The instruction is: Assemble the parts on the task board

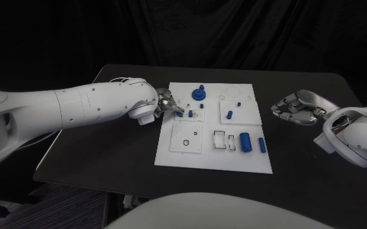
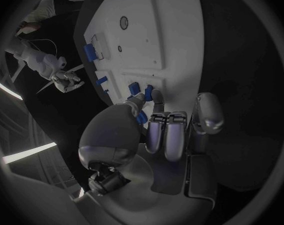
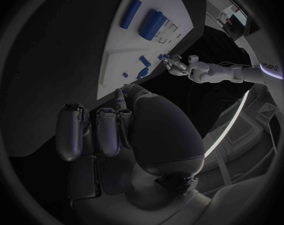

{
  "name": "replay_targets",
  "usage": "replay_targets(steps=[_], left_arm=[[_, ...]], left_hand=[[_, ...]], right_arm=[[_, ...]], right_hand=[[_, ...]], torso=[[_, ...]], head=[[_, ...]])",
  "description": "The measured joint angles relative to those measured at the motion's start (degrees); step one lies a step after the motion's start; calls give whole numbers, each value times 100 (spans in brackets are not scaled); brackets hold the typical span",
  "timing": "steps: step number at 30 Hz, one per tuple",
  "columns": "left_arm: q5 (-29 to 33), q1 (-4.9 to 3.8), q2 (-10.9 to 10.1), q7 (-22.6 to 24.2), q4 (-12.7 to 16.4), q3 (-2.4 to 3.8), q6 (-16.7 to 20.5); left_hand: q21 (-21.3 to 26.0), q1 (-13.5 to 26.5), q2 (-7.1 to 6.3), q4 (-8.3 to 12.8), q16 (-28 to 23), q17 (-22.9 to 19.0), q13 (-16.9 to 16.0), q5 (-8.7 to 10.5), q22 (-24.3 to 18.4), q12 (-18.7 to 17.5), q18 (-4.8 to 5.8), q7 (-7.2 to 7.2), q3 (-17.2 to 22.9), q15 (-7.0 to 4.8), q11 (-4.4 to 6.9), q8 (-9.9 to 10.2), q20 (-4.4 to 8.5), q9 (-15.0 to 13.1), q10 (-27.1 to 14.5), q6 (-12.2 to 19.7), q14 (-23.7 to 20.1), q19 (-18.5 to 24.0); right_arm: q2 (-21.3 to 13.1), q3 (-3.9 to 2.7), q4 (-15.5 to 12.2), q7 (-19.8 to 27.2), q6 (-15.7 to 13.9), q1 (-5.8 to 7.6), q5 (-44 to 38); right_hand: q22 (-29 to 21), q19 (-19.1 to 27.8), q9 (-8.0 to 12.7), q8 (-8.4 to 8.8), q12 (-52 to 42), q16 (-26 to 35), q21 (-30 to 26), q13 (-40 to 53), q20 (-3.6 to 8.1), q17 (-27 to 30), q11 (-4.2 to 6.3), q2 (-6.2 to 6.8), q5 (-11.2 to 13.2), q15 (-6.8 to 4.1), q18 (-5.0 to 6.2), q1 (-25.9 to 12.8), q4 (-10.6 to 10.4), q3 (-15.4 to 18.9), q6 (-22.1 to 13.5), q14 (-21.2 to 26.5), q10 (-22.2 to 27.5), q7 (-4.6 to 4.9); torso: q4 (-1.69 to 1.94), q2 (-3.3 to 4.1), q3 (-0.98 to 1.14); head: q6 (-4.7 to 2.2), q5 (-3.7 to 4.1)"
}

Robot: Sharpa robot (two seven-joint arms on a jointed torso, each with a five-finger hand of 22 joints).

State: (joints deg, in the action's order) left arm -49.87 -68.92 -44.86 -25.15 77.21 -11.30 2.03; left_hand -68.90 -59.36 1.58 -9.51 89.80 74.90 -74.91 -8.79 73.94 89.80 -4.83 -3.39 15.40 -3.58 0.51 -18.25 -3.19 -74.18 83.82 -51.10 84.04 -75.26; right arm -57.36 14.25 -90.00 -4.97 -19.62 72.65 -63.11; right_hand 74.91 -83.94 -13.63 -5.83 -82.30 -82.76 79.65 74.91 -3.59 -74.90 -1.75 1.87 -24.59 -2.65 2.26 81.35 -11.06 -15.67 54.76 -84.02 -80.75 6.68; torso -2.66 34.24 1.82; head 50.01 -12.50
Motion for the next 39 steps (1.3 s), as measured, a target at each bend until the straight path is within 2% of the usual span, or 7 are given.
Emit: replay_targets(steps=[6,10,15,19,26,39], left_arm=[[-2,2,4,0,-8,-1,0],[-6,4,6,0,-15,-2,3],[-8,5,8,0,-16,-2,5],[-9,6,10,0,-19,-2,5],[-11,7,12,7,-21,-1,8],[-6,41,13,173,66,-22,130]], left_hand=[[0,76,38,-142,0,0,0,86,53,0,0,11,-208,0,0,23,0,37,0,-69,0,0],[-22,209,42,-291,0,0,0,262,90,0,0,12,-418,0,0,51,23,38,0,-134,0,-23],[-22,239,72,-371,0,0,0,346,97,0,0,12,-544,0,0,51,23,40,0,-134,0,-23],[-22,270,42,-426,0,0,0,369,97,0,0,21,-599,0,0,51,23,81,0,-143,0,-23],[-22,300,71,-472,0,0,0,413,102,0,0,22,-677,0,0,97,23,118,0,-163,0,-23],[-68,285,85,-472,0,0,0,388,100,0,1,38,-709,0,0,110,33,157,0,-181,0,-96]], right_arm=[[4,0,2,-9,14,0,0],[7,0,6,-15,25,0,0],[12,0,9,-22,37,0,1],[15,0,13,-27,47,0,1],[18,0,15,-37,64,0,2],[22,0,21,-49,87,-1,2]], right_hand=[[0,0,4,0,22,22,0,0,0,0,2,0,0,0,0,0,0,0,0,0,37,0],[0,0,5,0,23,22,-22,0,0,0,0,0,0,0,0,0,0,0,0,0,41,0],[0,0,5,0,23,22,-22,0,0,0,0,0,0,0,0,0,0,0,0,0,41,0],[0,0,5,0,23,22,-22,0,0,0,0,0,0,0,0,0,0,0,0,0,41,0],[-1,0,4,0,23,22,-22,0,0,0,0,0,0,0,0,0,0,0,0,0,41,0],[-1,0,4,0,22,22,-22,0,0,0,0,0,0,0,0,0,0,0,0,0,41,0]], torso=[[0,-3,-1],[0,-4,-1],[0,-4,-1],[0,-4,-1],[0,-4,-1],[3,-1,-1]], head=[[0,5],[0,11],[0,7],[0,5],[0,8],[0,3]])
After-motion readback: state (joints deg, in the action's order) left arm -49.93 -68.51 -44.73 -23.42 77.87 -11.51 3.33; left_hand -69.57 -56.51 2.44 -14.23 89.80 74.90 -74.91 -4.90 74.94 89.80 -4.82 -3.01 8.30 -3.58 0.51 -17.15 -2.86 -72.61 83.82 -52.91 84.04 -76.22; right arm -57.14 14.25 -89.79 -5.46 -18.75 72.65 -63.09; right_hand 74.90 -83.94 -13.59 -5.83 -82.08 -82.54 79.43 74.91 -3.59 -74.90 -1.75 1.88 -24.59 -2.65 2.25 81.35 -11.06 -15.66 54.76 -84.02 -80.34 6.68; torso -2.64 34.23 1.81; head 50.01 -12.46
